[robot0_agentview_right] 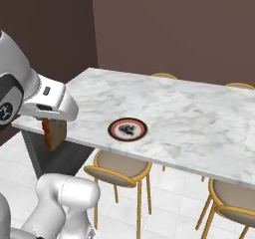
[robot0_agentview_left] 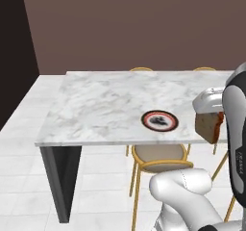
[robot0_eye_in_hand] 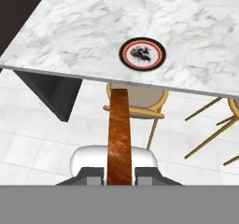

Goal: Start the toaster. Once the lever pops up, take the bread to the plate on the dining counter.

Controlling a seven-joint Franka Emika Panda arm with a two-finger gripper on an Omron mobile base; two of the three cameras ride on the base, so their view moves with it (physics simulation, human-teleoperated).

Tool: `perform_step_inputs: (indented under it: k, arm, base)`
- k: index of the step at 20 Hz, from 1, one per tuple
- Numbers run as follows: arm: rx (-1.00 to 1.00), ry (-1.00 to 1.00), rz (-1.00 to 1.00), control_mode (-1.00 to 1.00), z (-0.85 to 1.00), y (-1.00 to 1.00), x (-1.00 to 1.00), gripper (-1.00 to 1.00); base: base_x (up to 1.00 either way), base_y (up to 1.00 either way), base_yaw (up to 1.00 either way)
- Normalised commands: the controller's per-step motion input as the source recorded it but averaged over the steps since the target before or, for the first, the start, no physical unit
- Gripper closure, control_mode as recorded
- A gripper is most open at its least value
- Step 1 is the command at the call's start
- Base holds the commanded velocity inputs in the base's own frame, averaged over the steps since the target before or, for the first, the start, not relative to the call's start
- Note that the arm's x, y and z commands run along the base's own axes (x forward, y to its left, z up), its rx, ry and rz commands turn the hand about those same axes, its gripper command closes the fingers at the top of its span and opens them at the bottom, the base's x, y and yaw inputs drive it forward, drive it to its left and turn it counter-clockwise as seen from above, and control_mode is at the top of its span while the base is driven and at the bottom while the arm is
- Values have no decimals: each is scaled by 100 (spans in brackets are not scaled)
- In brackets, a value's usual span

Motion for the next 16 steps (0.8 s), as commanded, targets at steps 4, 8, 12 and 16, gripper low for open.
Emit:
perform_step_inputs:
  k: [4, 8, 12, 16]
  arm:
    - [0, 0, 0, 100, 0, 0, 0, 100]
    - [0, 0, 0, 100, 0, 0, 0, 100]
    - [0, 0, 0, 100, 0, 0, 0, 100]
    - [0, 0, 0, 100, 0, 0, 0, 100]
  base:
    - [5, -35, -9]
    - [20, -29, -10]
    - [26, -26, -10]
    - [31, -23, -9]
